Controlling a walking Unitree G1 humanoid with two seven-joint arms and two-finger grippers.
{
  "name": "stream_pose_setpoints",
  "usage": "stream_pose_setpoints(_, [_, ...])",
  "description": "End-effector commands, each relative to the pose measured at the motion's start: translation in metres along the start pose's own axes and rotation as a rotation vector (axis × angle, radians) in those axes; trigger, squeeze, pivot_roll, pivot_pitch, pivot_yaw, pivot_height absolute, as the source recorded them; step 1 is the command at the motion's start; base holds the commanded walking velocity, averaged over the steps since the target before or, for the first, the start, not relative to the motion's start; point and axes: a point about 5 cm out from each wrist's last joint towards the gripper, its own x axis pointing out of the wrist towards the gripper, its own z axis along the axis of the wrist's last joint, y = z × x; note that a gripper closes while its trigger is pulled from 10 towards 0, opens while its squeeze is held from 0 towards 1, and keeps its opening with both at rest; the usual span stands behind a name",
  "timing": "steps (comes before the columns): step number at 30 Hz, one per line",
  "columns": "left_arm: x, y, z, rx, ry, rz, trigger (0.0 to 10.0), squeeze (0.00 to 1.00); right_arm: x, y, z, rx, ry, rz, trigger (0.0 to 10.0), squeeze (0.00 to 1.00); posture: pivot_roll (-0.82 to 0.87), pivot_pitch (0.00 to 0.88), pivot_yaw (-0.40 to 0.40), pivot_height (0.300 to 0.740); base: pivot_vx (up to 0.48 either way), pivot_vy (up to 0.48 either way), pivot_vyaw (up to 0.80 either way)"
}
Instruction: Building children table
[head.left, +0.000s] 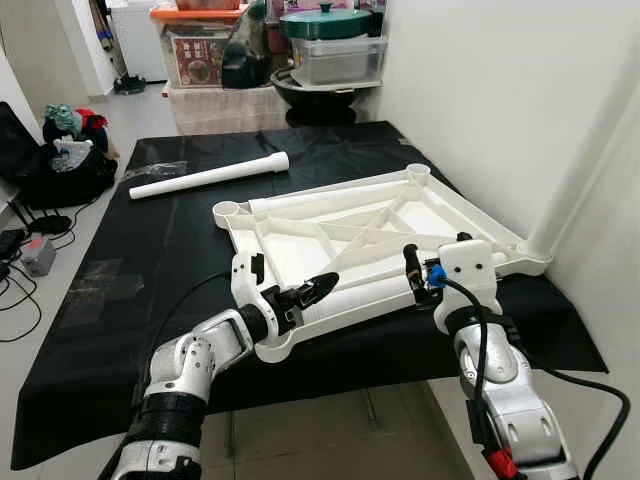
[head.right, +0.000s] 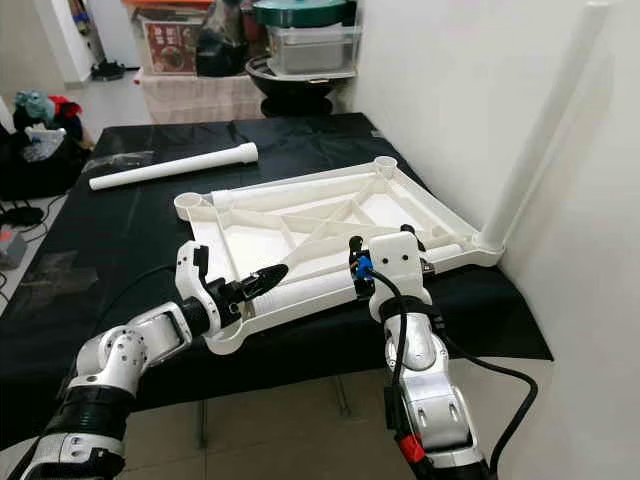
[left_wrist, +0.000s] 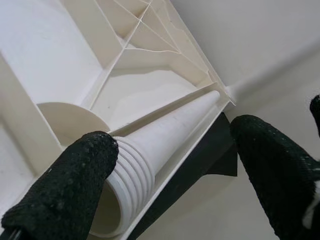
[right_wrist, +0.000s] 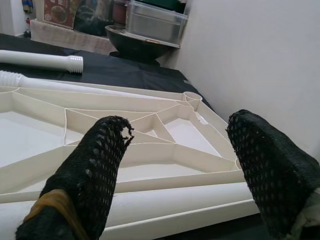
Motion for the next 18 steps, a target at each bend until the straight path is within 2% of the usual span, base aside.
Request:
stream_pose_setpoints(1, [0.003,0.004,-0.006,-0.037,0.041,0.043,10.0,0.0,-0.001,-0.003,-0.003,-0.008,0.004,-0.008,10.0,0.0,-0.03,0.0,-0.007,0.74,0.0,0.0,0.0])
stream_pose_setpoints(7, [0.004,0.0,-0.009,-0.097,0.081,0.083,10.0,0.0,-0.001,0.0,-0.006,-0.02,0.017,0.014,10.0,0.0,-0.03,0.0,-0.01,0.74,0.0,0.0,0.0])
stream_pose_setpoints(18, [0.001,-0.002,-0.016,-0.119,0.126,0.08,10.0,0.0,0.0,0.002,-0.007,-0.028,0.023,0.027,10.0,0.0,-0.02,0.0,-0.013,0.74,0.0,0.0,0.0])
